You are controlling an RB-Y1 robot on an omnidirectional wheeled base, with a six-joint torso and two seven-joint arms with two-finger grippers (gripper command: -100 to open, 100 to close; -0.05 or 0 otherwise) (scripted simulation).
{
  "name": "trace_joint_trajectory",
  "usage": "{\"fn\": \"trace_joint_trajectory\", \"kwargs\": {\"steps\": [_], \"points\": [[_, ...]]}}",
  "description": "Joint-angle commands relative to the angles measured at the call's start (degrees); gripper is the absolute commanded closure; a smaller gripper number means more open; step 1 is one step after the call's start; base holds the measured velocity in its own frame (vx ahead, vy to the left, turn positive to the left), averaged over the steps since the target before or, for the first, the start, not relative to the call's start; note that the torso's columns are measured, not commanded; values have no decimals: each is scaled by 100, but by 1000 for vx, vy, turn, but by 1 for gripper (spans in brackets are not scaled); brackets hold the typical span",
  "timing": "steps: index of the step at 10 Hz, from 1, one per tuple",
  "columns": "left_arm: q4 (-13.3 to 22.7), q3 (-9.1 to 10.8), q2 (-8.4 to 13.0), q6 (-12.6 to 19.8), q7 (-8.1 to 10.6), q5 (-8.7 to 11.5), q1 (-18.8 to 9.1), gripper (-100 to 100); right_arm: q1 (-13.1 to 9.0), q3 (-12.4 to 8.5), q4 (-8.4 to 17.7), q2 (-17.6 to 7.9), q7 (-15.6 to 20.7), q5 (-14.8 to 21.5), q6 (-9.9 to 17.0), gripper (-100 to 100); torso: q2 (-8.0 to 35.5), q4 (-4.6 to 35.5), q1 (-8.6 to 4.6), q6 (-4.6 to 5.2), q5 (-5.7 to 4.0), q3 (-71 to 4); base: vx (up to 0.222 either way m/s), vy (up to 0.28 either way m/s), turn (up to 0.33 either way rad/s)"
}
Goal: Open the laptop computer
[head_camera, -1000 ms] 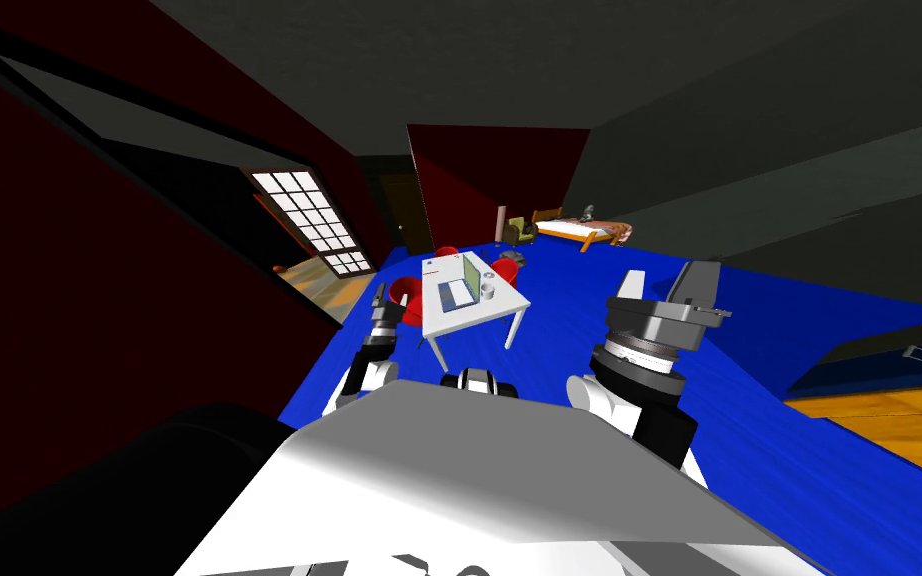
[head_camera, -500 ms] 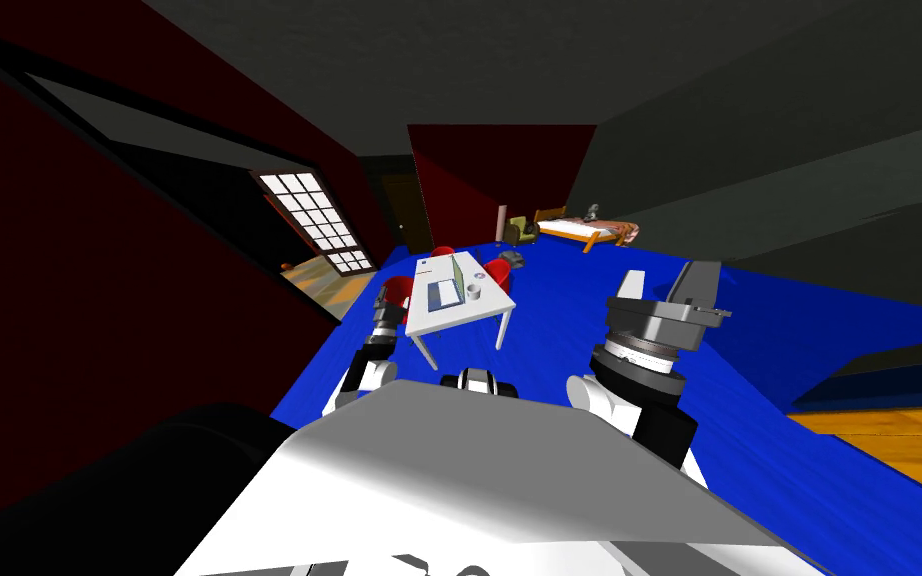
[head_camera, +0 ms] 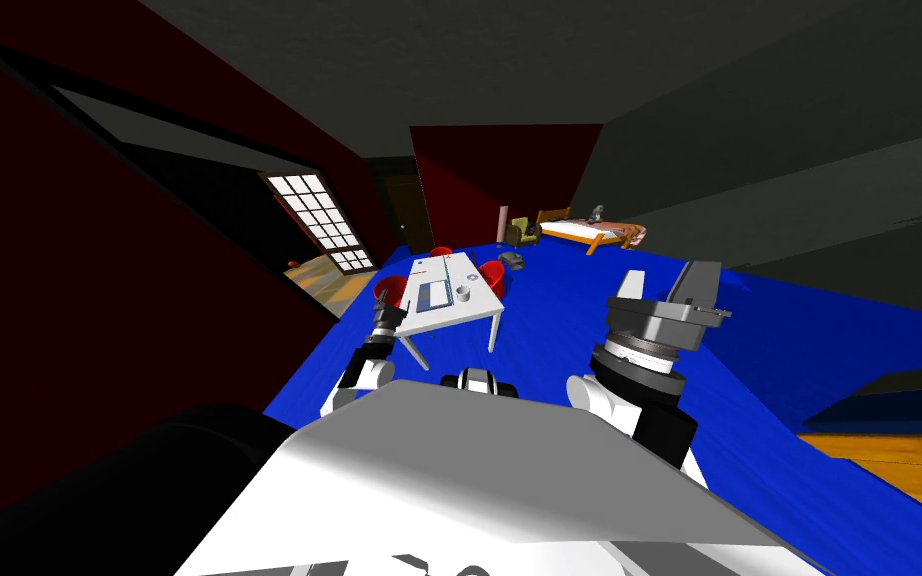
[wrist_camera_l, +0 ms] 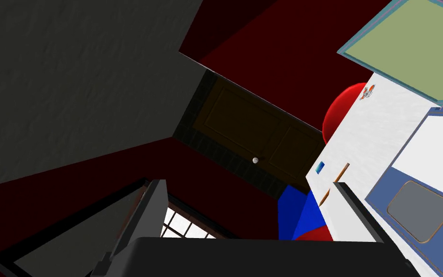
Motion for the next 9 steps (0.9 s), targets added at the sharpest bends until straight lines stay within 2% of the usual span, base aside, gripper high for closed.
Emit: {"fn": "trace_joint_trajectory", "kwargs": {"steps": [1, 9], "points": [[172, 92, 106, 178, 115, 228, -58, -100, 0, 0, 0, 0, 0, 0, 0, 0, 8, 3, 0, 0, -1, 6, 91, -201, 82], [826, 526, 496, 713, 285, 914, -271, -100, 1, 0, -1, 0, 0, 0, 0, 0, 6, 2, 1, 0, -1, 5, 155, -200, 83]]}}
